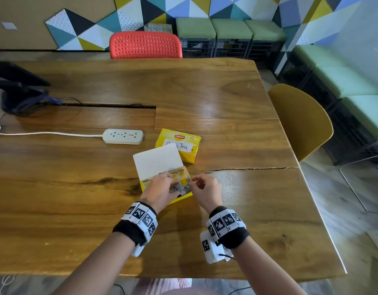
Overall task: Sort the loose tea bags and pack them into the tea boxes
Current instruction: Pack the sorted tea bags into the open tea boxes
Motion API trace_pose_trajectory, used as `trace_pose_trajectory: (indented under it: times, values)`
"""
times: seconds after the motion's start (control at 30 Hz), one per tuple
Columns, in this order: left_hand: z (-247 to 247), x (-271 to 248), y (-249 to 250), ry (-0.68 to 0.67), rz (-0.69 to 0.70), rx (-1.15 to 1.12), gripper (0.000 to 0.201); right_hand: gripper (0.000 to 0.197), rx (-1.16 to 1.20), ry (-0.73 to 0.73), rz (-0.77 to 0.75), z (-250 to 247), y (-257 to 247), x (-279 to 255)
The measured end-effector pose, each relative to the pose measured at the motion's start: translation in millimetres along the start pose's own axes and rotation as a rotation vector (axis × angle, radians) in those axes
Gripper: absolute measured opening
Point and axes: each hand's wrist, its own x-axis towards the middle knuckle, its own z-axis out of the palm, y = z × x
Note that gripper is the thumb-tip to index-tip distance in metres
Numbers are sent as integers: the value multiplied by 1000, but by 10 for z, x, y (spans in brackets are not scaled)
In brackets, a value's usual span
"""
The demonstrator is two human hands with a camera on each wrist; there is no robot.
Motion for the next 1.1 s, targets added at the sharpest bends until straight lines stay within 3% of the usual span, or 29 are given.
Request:
trace_pose_trajectory:
  times: [0.13, 0.33, 0.43, 0.53, 0.73, 0.93, 1.0, 1.1]
  values:
    - [15, 31, 36, 68, -61, -13, 33, 16, 2, 12, 6, -14, 4, -8]
    - [-20, -9, 42, 16, -37, 59, 40, 16, 103, -50, 57, -120, 7, -16]
    - [-34, -87, 64, 54, 30, -3, 35, 13, 136, -53, 89, -265, 134, -51]
    - [49, -225, 161, 66, 182, -60, 28, 9, 61, -56, 111, -460, 333, -176]
    - [333, -393, 362, -127, 326, -60, 27, 17, -153, -234, 101, -756, 739, -551]
    - [607, -461, 507, -317, 381, 13, 27, 59, -433, -426, 61, -822, 1003, -847]
    - [666, -449, 529, -344, 372, 25, 26, 55, -451, -419, 66, -773, 1036, -872]
    - [720, -424, 535, -346, 330, -9, 24, 29, -444, -436, 79, -732, 1018, -828]
